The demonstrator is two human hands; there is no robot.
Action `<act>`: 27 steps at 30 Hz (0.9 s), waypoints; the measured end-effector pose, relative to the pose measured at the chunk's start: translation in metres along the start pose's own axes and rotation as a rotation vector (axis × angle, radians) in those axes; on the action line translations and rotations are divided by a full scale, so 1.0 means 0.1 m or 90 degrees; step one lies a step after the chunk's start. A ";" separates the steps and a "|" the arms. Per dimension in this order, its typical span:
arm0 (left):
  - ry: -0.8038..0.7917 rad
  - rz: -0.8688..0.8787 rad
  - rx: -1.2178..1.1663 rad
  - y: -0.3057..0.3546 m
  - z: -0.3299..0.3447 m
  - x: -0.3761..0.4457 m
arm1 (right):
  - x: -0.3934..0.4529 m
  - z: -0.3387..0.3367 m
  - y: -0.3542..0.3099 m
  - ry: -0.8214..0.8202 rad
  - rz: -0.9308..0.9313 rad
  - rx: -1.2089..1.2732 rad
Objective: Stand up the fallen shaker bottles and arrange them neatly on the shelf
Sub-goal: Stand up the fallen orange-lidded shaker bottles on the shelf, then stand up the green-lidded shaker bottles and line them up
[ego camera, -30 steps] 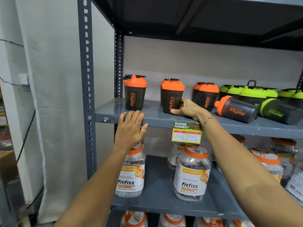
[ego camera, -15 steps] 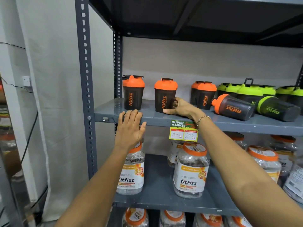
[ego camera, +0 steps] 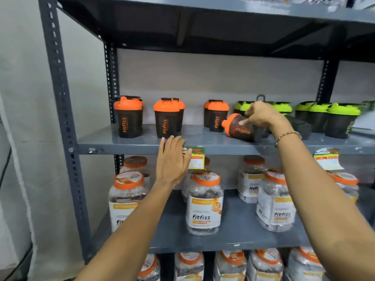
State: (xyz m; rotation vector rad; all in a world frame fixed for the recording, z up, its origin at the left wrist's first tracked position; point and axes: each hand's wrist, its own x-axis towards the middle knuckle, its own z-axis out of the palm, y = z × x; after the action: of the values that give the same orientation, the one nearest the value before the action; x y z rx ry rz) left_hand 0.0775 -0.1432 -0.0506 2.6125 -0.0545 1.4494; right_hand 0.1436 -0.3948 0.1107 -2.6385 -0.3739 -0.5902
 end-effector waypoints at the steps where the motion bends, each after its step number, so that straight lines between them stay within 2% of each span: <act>1: -0.006 0.003 0.012 0.10 0.05 0.00 | -0.03 -0.07 0.08 -0.012 0.030 -0.042; 7: -0.019 0.003 0.081 0.41 0.23 0.09 | -0.04 -0.03 0.29 -0.109 0.053 -0.098; 16: 0.000 -0.018 0.149 0.45 0.33 0.10 | 0.15 0.13 0.33 -0.140 0.018 -0.022; 22: 0.029 -0.002 0.151 0.43 0.35 0.09 | 0.21 0.12 0.23 -0.225 0.029 0.046; 24: 0.035 0.006 0.154 0.40 0.35 0.09 | 0.23 0.09 0.26 -0.257 0.060 0.178; 27: 0.044 0.016 0.156 0.38 0.35 0.09 | 0.20 0.16 0.34 -0.356 0.152 0.561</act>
State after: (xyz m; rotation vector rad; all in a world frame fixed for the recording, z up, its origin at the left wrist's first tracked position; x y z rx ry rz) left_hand 0.1078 -0.1852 -0.0571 2.7558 0.1059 1.6499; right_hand 0.1781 -0.4143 0.0950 -1.8833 -0.3557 0.3529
